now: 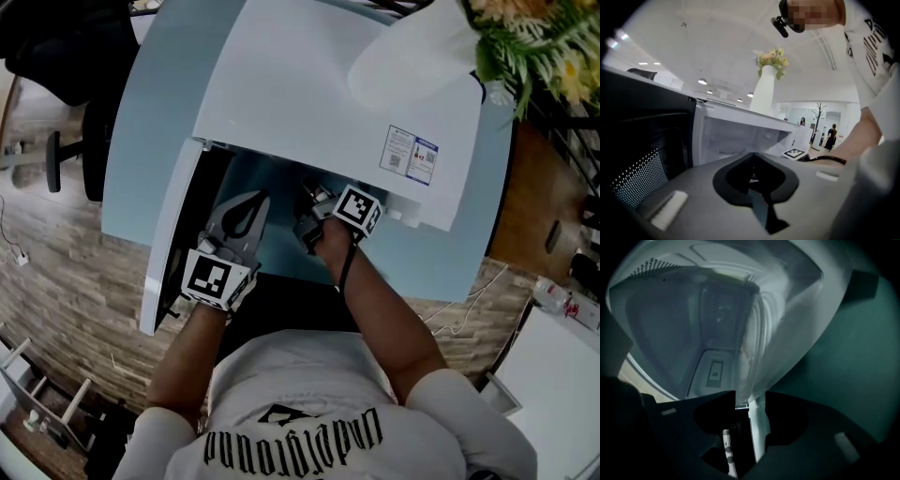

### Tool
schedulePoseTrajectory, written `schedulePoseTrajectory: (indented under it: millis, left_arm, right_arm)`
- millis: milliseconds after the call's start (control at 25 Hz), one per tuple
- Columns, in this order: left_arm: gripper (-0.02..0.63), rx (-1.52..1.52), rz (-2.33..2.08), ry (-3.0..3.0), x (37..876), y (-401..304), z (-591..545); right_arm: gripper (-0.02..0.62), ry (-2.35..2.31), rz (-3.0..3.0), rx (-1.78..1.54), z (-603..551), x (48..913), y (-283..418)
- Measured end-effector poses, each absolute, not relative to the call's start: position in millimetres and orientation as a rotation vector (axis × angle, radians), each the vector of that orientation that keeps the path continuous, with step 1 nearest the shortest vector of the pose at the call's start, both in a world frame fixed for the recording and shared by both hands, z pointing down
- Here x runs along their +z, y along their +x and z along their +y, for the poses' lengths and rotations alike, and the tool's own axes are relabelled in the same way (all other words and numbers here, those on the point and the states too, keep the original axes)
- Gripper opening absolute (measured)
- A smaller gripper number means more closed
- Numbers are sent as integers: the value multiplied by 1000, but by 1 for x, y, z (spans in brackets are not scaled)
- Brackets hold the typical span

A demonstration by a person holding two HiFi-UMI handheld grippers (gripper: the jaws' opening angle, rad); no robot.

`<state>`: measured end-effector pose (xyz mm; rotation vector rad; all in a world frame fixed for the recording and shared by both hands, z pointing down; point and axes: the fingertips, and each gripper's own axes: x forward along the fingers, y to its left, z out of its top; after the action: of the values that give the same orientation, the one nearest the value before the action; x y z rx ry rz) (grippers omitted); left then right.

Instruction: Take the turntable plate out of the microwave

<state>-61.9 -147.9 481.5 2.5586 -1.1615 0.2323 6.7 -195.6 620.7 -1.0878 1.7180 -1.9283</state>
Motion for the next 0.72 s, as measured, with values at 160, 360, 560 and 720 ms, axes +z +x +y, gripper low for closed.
schedulePoseTrajectory:
  millis: [160,360,560,720]
  left_arm:
    - [50,192,-1192,2576,483,-64,-151]
    - [51,184,-1205,2533,489,-66,-150]
    - [51,182,-1195,2539,493,-68,-148]
    - [51,220,-1194,2503,496,-72,-144]
  right_arm:
    - [179,-1119,1587,-1969,-202,631,8]
    - [170,-1156,1561,-1942,-202,635,9]
    - [120,-1158,1601,-1909,-200,630,7]
    - [58,-1154,1619,-1883,-199,622,4]
